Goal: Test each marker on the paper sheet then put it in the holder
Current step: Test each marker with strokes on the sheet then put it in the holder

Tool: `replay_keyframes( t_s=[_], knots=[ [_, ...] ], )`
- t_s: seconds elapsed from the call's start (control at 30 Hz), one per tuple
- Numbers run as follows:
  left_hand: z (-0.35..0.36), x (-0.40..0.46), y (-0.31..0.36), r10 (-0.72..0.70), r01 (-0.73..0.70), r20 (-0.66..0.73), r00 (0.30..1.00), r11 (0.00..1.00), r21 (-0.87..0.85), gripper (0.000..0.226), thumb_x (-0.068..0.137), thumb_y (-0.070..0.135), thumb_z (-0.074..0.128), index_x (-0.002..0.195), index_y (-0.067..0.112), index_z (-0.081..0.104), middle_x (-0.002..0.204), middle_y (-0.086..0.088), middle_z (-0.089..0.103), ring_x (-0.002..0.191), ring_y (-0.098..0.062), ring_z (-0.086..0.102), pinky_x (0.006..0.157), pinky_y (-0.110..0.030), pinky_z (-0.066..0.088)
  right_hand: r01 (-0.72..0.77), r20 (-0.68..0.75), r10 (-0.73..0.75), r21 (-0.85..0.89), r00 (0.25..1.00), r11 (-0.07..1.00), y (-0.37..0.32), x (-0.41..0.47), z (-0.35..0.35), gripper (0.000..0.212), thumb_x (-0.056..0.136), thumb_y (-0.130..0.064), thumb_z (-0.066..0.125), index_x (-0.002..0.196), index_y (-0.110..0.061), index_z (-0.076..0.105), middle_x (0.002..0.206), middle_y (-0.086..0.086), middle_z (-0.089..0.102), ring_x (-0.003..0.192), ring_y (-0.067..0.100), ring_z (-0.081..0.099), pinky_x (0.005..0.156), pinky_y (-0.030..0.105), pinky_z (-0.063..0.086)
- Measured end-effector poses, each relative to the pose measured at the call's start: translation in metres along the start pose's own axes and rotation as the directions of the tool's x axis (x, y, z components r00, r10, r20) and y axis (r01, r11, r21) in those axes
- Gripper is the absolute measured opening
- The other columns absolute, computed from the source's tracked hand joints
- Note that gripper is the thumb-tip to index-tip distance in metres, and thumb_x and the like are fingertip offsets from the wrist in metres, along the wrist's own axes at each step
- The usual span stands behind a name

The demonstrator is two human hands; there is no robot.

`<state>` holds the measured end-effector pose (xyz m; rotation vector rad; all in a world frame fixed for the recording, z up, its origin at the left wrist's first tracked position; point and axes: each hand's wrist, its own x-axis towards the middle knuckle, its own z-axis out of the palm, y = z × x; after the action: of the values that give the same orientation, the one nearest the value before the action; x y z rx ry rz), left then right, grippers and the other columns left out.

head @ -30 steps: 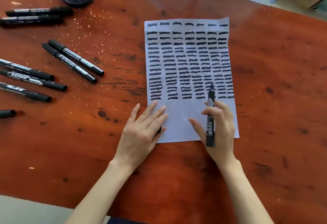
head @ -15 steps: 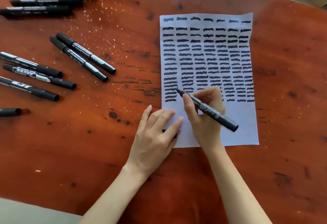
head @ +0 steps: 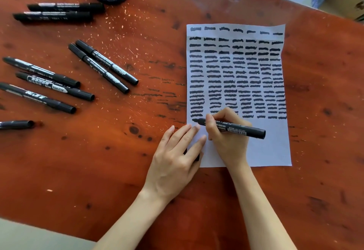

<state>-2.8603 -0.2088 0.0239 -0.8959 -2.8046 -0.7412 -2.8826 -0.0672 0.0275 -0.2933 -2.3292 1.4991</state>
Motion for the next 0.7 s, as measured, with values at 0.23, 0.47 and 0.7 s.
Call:
replay_keyframes(
  t_s=[0.23, 0.47, 0.7],
  knots=[
    [-0.0006, 0.0, 0.0, -0.004, 0.004, 0.006, 1.0, 1.0, 0.008, 0.027, 0.091, 0.024, 0.051, 0.113, 0.014, 0.064, 0.124, -0.011, 0.061, 0.122, -0.021, 0.047, 0.105, -0.042, 0.037, 0.006, 0.015, -0.005, -0.036, 1.0, 0.999, 0.0011, 0.0001, 0.0018, 0.03, 0.082, -0.026, 0.059, 0.06, -0.007, 0.054, 0.047, 0.0, 0.053, 0.04, 0.017, 0.051, 0.042, 0.033, 0.042],
    [-0.0004, -0.0005, -0.0008, -0.004, 0.004, 0.017, 1.0, 1.0, 0.007, 0.027, 0.091, 0.024, 0.052, 0.113, 0.014, 0.064, 0.124, -0.011, 0.06, 0.122, -0.022, 0.047, 0.105, -0.042, 0.036, 0.032, 0.015, -0.031, -0.048, 0.999, 0.998, 0.0024, 0.0004, 0.0022, 0.028, 0.082, -0.024, 0.059, 0.059, -0.009, 0.053, 0.047, -0.002, 0.053, 0.041, 0.013, 0.049, 0.042, 0.028, 0.041],
    [-0.0013, -0.0006, -0.0004, -0.012, 0.012, 0.022, 1.0, 1.0, -0.001, 0.027, 0.092, 0.024, 0.05, 0.113, 0.014, 0.063, 0.124, -0.011, 0.06, 0.122, -0.022, 0.047, 0.105, -0.043, 0.037, 0.057, 0.027, -0.055, -0.054, 0.998, 0.997, 0.0049, 0.0, 0.0025, 0.029, 0.082, -0.022, 0.059, 0.058, -0.006, 0.053, 0.048, -0.006, 0.05, 0.043, 0.006, 0.046, 0.045, 0.013, 0.036]
  ],
)
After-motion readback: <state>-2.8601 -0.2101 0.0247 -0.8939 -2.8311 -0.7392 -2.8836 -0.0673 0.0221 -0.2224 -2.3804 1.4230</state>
